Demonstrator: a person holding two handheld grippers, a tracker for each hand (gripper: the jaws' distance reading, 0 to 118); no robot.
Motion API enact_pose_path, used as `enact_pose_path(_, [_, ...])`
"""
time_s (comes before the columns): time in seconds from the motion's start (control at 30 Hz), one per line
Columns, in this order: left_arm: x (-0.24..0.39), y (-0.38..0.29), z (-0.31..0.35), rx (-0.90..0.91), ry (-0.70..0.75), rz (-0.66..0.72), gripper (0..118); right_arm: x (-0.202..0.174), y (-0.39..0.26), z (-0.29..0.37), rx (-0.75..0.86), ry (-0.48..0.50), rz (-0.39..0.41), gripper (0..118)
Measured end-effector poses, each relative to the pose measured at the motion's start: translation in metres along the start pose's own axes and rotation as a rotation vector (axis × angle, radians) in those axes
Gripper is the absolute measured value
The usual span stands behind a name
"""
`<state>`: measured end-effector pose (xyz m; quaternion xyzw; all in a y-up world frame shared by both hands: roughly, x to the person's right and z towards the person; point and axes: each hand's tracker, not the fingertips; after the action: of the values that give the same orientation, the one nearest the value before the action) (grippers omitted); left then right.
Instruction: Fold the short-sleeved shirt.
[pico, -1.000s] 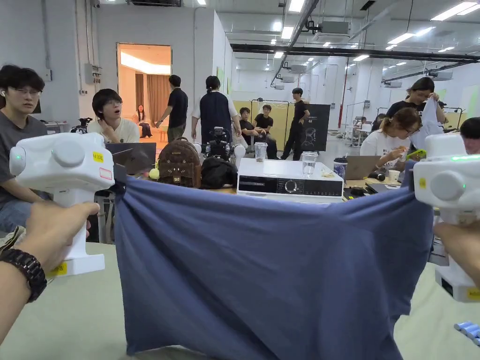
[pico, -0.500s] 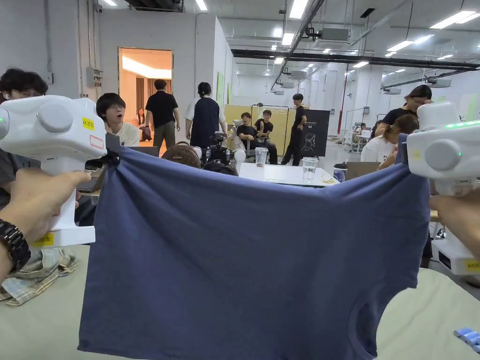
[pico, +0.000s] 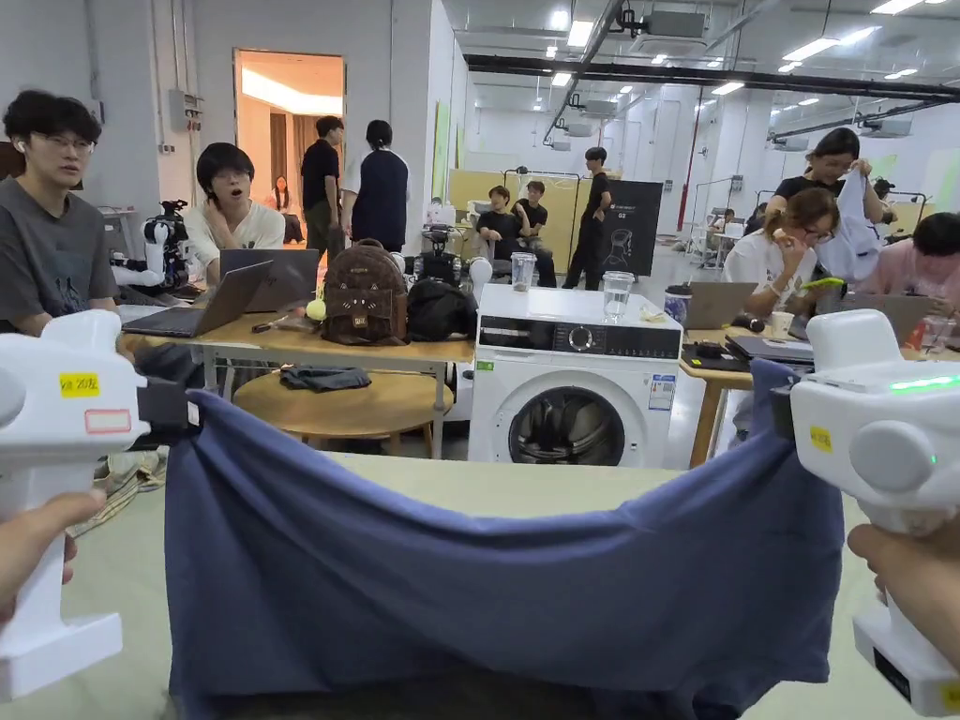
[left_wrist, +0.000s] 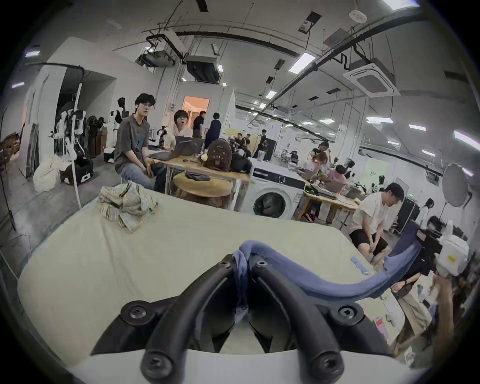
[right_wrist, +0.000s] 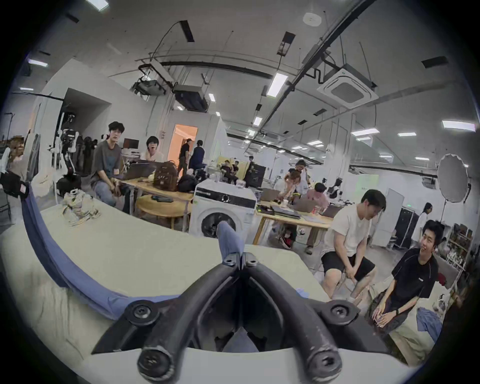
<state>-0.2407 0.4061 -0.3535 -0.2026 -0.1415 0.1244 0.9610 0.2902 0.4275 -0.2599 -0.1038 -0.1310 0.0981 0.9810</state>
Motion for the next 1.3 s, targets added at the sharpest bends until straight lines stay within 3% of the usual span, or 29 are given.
enact_pose_path(0.33, [-0.012, -0.115, 0.027, -0.172, -0.077, 0.071, 2, -0.010, -0.089, 0.019, -0.199, 0.085, -0.025, 0])
enact_pose_path(0.53, [-0.017, -0.190, 0.010, -0.331, -0.026, 0.095, 2, -0.038, -0.160, 0.014, -0.373, 0.135, -0.001, 0])
enact_pose_path(0.63, [-0.019, -0.218, -0.004, -0.390, 0.003, 0.087, 2, -0.051, -0.193, 0.008, -0.443, 0.149, -0.038, 0])
enact_pose_path(0.9, [-0.031, -0.251, -0.022, -0.394, 0.087, 0.098, 2, -0.069, -0.242, -0.009, -0.479, 0.149, -0.068, 3])
enact_pose_path(0.93, [-0.029, -0.251, -0.021, -0.381, 0.089, 0.099, 5, -0.071, -0.242, -0.009, -0.471, 0.146, -0.078, 12])
enact_pose_path(0.97, [-0.029, -0.249, -0.020, -0.359, 0.087, 0.100, 14, -0.073, -0.241, -0.008, -0.456, 0.147, -0.094, 29])
enact_pose_path(1.0, [-0.028, -0.246, -0.019, -0.336, 0.087, 0.098, 31, -0.075, -0.240, -0.006, -0.437, 0.154, -0.106, 51])
enact_pose_path(1.03, [-0.025, -0.243, -0.017, -0.296, 0.085, 0.092, 48, -0.077, -0.236, -0.002, -0.403, 0.153, -0.114, 56])
enact_pose_path(1.27, [0.007, -0.225, -0.020, -0.169, 0.096, -0.007, 53, -0.110, -0.219, 0.007, -0.255, 0.118, -0.122, 54])
enact_pose_path(1.3, [0.011, -0.224, -0.024, -0.163, 0.093, -0.032, 53, -0.114, -0.218, 0.007, -0.242, 0.118, -0.133, 45])
